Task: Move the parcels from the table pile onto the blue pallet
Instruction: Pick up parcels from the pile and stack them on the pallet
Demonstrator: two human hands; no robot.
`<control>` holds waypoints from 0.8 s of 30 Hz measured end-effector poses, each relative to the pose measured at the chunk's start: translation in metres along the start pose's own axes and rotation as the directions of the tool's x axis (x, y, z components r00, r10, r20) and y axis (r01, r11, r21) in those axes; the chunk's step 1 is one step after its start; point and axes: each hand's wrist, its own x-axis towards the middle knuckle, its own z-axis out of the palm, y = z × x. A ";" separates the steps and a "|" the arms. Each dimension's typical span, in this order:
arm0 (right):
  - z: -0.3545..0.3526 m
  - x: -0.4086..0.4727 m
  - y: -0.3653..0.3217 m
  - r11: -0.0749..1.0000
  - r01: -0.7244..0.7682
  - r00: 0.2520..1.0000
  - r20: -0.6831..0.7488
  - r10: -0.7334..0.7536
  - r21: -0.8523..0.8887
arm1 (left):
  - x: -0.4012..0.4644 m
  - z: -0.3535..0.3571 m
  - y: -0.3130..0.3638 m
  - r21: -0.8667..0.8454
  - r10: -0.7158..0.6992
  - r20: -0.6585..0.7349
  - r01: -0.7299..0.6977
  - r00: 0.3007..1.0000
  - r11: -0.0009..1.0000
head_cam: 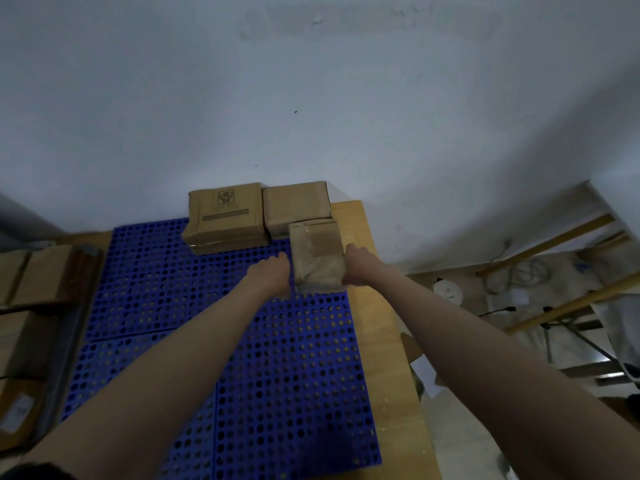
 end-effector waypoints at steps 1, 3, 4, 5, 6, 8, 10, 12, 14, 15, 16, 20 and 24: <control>-0.002 -0.006 0.000 1.000 0.006 1.000 -0.005 -0.006 -0.008 | -0.005 0.000 -0.002 0.009 0.002 0.001 -0.002 1.000 1.000; -0.006 -0.018 0.000 0.999 0.022 1.000 -0.015 -0.023 -0.025 | -0.016 -0.001 -0.005 0.025 0.009 -0.004 -0.009 1.000 1.000; -0.007 -0.025 0.000 0.999 0.034 0.999 -0.019 -0.035 -0.035 | -0.022 -0.002 -0.007 0.032 0.016 -0.009 -0.015 1.000 0.999; -0.009 -0.032 -0.001 0.998 0.047 0.999 -0.023 -0.048 -0.045 | -0.028 -0.002 -0.009 0.038 0.020 -0.014 -0.020 1.000 0.999; -0.009 -0.039 -0.002 0.997 0.058 0.998 -0.026 -0.059 -0.054 | -0.035 -0.001 -0.011 0.044 0.022 -0.018 -0.021 1.000 0.999; -0.010 -0.055 -0.005 0.994 0.073 0.997 -0.030 -0.075 -0.076 | -0.049 -0.001 -0.015 0.054 0.029 -0.030 -0.027 0.999 0.998; -0.008 -0.070 -0.009 0.990 0.082 0.996 -0.031 -0.086 -0.112 | -0.063 0.000 -0.021 0.057 0.044 -0.035 -0.042 0.998 0.997; -0.005 -0.085 -0.013 0.985 0.093 0.995 -0.030 -0.098 -0.147 | -0.078 0.002 -0.027 0.065 0.049 -0.038 -0.047 0.998 0.997; -0.001 -0.100 -0.018 0.979 0.110 0.993 -0.026 -0.116 -0.171 | -0.094 0.005 -0.034 0.067 0.040 -0.038 -0.038 0.998 0.997; 0.001 -0.106 -0.021 0.977 0.119 0.992 -0.023 -0.125 -0.177 | -0.102 0.007 -0.038 0.061 0.033 -0.038 -0.031 0.999 0.998; 0.004 -0.113 -0.024 0.976 0.124 0.991 -0.023 -0.130 -0.180 | -0.111 0.010 -0.042 0.055 0.025 -0.038 -0.023 0.999 0.998; 0.014 -0.139 -0.046 0.965 0.148 0.989 0.003 -0.151 -0.218 | -0.149 0.022 -0.061 0.041 -0.013 -0.022 0.014 1.000 0.999; 0.029 -0.166 -0.079 0.925 0.231 0.973 0.053 -0.226 -0.302 | -0.193 0.037 -0.090 0.008 -0.050 0.010 0.050 0.999 0.999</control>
